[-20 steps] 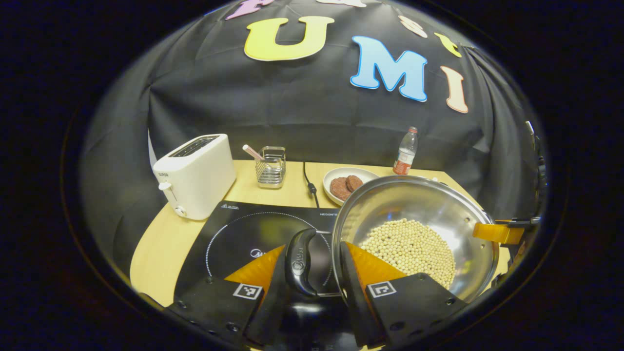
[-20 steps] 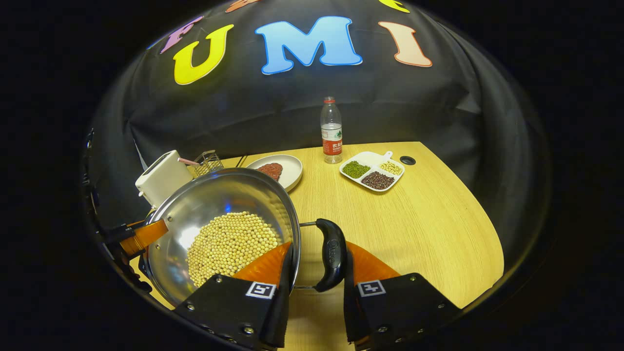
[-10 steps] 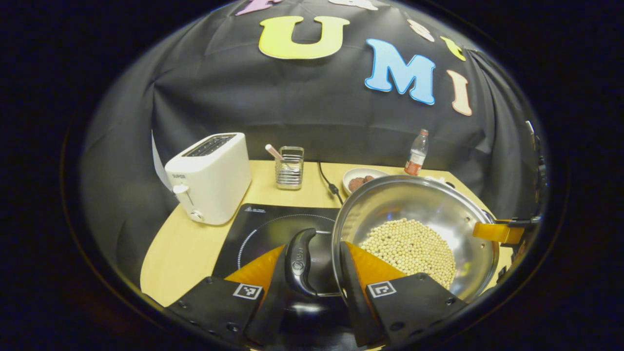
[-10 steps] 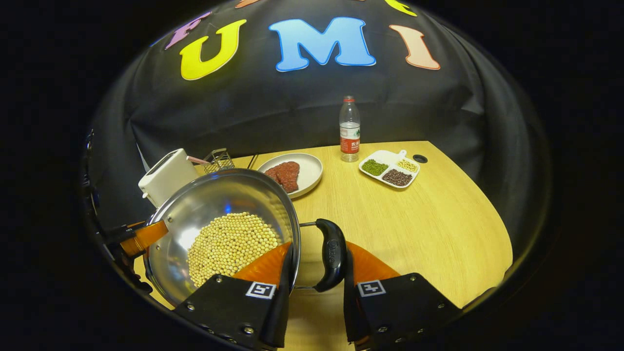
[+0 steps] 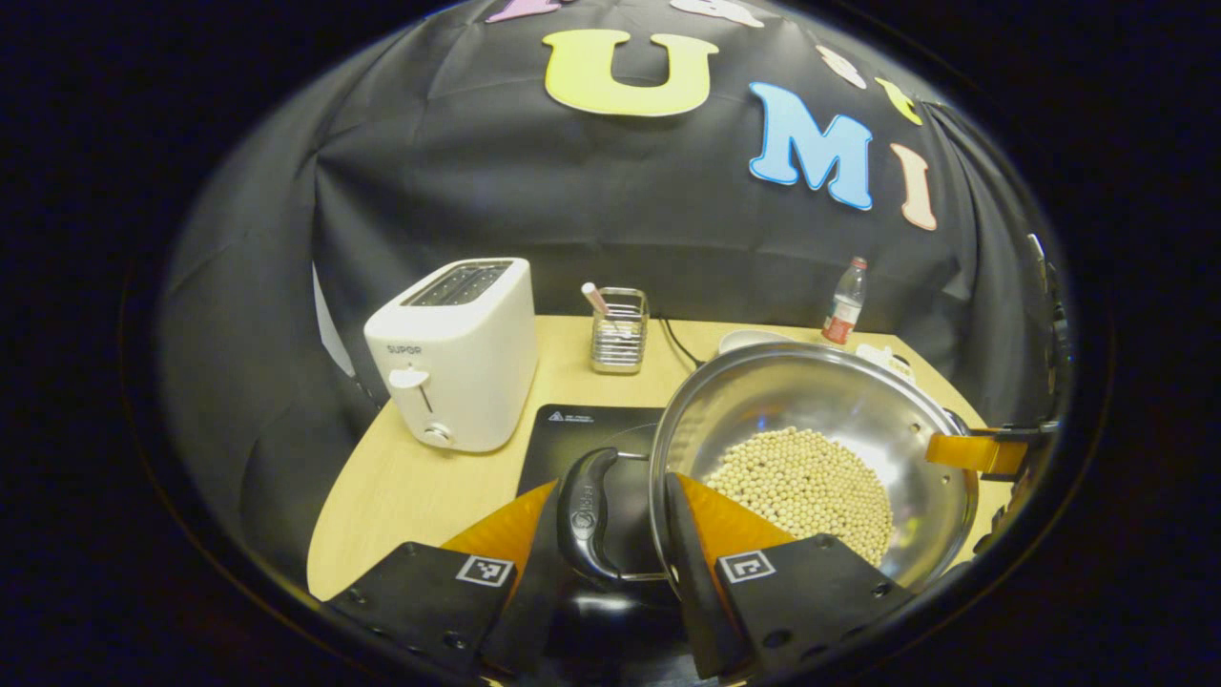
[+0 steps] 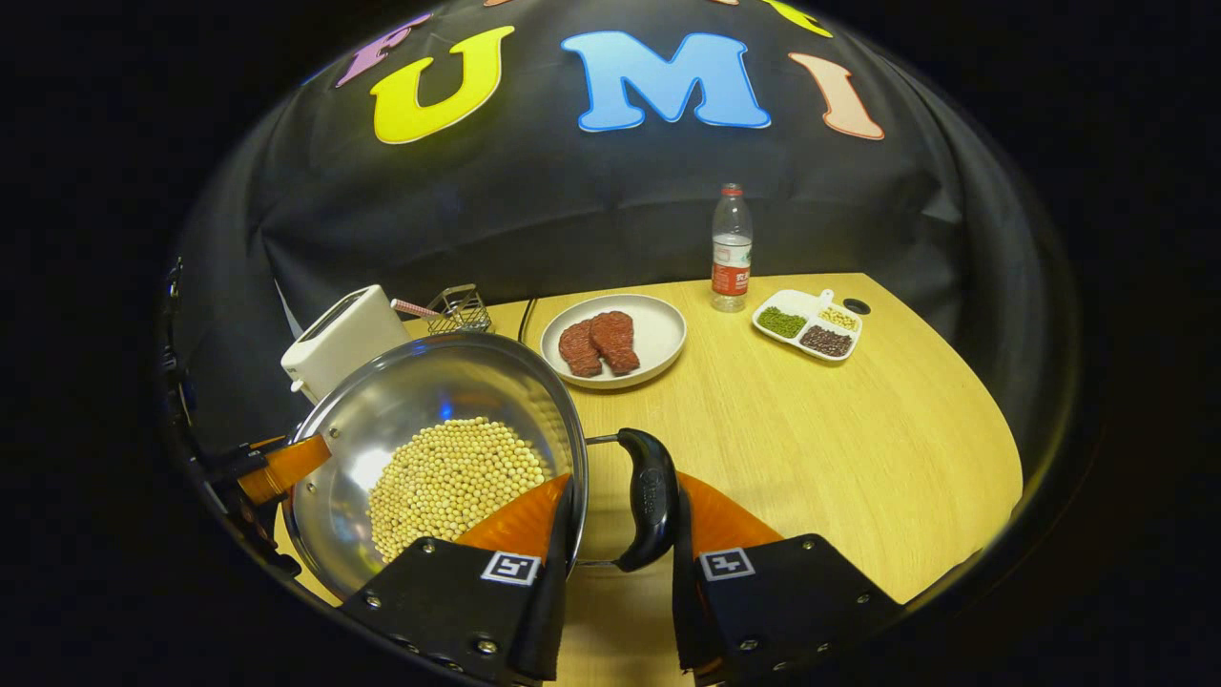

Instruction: First push the handle of the pot to place it horizontally, then grasp the pot with both hands and set it on the induction cooktop.

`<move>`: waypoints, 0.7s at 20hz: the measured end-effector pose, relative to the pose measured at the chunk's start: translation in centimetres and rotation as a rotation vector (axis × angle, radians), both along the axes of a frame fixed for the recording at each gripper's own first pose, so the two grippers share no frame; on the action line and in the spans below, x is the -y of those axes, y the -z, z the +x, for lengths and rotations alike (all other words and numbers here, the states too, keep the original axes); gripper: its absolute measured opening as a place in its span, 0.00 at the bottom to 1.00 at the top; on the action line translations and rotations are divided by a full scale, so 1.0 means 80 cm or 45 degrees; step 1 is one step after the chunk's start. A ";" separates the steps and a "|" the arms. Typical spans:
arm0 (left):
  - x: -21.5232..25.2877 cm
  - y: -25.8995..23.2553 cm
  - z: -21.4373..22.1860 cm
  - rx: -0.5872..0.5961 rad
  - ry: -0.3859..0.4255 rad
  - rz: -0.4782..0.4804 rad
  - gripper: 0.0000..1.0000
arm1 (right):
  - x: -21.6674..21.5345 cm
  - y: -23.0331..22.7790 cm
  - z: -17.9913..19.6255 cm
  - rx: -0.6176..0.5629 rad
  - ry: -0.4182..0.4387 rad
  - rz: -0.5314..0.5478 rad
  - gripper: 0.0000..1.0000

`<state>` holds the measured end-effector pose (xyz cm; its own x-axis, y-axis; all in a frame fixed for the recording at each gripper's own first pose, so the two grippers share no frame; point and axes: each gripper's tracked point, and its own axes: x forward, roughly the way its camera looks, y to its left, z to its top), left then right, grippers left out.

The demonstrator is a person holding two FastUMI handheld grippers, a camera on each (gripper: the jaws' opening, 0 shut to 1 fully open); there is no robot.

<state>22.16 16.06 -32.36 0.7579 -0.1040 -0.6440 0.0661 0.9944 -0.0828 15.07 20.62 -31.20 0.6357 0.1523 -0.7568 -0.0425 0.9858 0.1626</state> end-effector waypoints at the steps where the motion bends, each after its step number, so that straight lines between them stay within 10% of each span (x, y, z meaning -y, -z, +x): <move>1: -0.008 0.001 0.003 0.002 0.001 0.004 0.62 | -0.007 0.001 0.002 -0.003 -0.002 0.002 0.46; 14: -0.083 0.020 0.040 0.033 -0.032 0.113 0.60 | -0.073 0.024 0.034 -0.023 -0.005 0.067 0.46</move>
